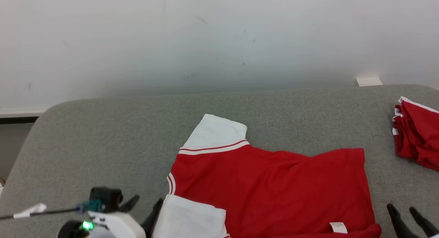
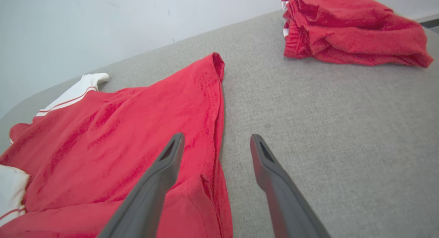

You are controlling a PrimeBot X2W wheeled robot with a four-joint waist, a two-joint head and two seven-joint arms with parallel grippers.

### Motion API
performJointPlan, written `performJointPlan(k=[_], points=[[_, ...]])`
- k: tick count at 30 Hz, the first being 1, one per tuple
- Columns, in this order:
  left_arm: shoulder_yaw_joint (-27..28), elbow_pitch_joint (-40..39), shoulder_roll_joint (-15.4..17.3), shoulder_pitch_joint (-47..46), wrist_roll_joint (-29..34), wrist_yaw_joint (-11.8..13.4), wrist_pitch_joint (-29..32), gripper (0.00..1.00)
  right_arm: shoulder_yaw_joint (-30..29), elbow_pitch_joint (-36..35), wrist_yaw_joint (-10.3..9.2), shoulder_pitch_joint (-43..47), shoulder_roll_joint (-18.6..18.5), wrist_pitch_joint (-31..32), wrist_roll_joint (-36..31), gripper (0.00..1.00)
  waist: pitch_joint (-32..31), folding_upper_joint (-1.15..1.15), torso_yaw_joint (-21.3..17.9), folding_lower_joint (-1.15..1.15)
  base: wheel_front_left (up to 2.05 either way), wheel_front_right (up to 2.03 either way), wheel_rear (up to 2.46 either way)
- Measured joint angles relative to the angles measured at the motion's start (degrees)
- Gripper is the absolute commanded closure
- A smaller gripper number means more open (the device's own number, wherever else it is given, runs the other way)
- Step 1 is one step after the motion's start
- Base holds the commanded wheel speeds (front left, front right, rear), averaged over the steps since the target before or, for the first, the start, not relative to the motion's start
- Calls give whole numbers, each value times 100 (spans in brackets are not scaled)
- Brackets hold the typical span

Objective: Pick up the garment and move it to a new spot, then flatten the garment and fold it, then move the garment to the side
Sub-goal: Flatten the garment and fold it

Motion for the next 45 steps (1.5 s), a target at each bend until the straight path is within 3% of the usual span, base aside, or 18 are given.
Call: performJointPlan(k=[8,17,20,27,33,45], points=[[153,358,15,-1745,54,-840,575,0,-209,88,0,-1251,367,121,-592,0,388,0,-137,0,0,0,0],[305,1914,-480,-3520,-615,-1896,1488,0,276,1203,0,-3030,564,470,-592,0,1121,0,-449,0,0,0,0],[113,2427,-541,-4092,-482,-2134,1808,0,560,1639,0,-3536,614,766,-377,0,1369,0,-565,1,0,0,0],[-288,3388,-778,-5083,-339,-2424,2376,0,1124,2448,0,-4451,655,906,-175,0,1929,0,-805,1,0,0,0],[-577,3834,-862,-5506,-465,-2465,2611,0,1524,2993,0,-4896,768,868,101,0,2270,0,-1020,1,0,0,0],[-1115,4404,-588,-6037,-636,-2487,2440,0,2386,3125,1,-5215,788,565,672,0,2554,0,-1426,1,0,0,0]])
